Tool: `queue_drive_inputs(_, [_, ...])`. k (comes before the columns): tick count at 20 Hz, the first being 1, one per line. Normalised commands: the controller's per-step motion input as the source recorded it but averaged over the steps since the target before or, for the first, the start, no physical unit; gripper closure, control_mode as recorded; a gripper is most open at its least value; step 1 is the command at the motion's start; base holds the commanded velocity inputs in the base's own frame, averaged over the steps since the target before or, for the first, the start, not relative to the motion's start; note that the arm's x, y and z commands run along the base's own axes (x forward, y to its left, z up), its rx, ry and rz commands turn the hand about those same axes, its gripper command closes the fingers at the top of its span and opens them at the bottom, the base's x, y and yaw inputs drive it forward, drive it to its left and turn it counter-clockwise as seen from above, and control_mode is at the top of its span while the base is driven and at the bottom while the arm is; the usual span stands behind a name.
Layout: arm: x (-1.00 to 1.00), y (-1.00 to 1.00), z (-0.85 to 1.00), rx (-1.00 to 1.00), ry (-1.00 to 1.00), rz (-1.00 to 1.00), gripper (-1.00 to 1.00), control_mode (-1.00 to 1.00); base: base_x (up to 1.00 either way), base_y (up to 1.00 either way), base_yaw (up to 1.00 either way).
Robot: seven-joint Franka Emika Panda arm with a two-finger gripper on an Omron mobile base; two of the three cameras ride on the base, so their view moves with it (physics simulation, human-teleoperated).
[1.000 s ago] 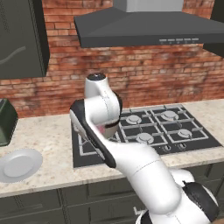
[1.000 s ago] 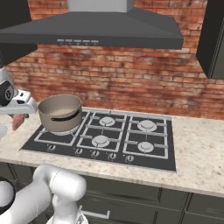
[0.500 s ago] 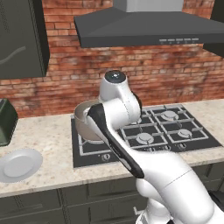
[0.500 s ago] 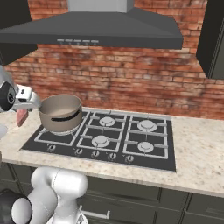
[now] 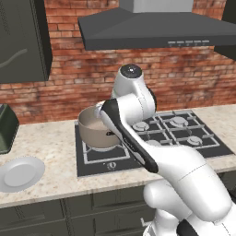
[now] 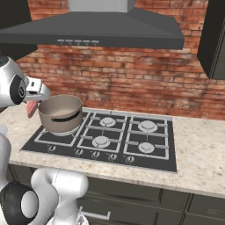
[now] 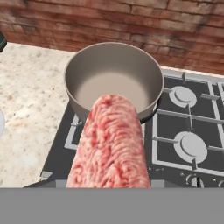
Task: Retrieve the frozen meat and place it in the pot on a burner. Then turn the burner on.
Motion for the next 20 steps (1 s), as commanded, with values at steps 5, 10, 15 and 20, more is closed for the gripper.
queue_drive_inputs(5, [0.69,-0.13,0.07,0.0,0.14,-0.04,1.0,-1.0,0.0,0.0,0.0])
queue_drive_inputs(10, [0.67,-0.05,0.0,-0.01,0.23,-0.02,1.0,-1.0,0.0,0.0,0.0])
queue_drive_inputs(15, [0.54,0.0,-0.05,0.0,0.17,-0.02,1.0,-1.0,0.0,0.0,0.0])
queue_drive_inputs(20, [0.4,0.0,-0.19,-0.04,0.19,-0.02,1.0,-1.0,0.0,0.0,0.0])
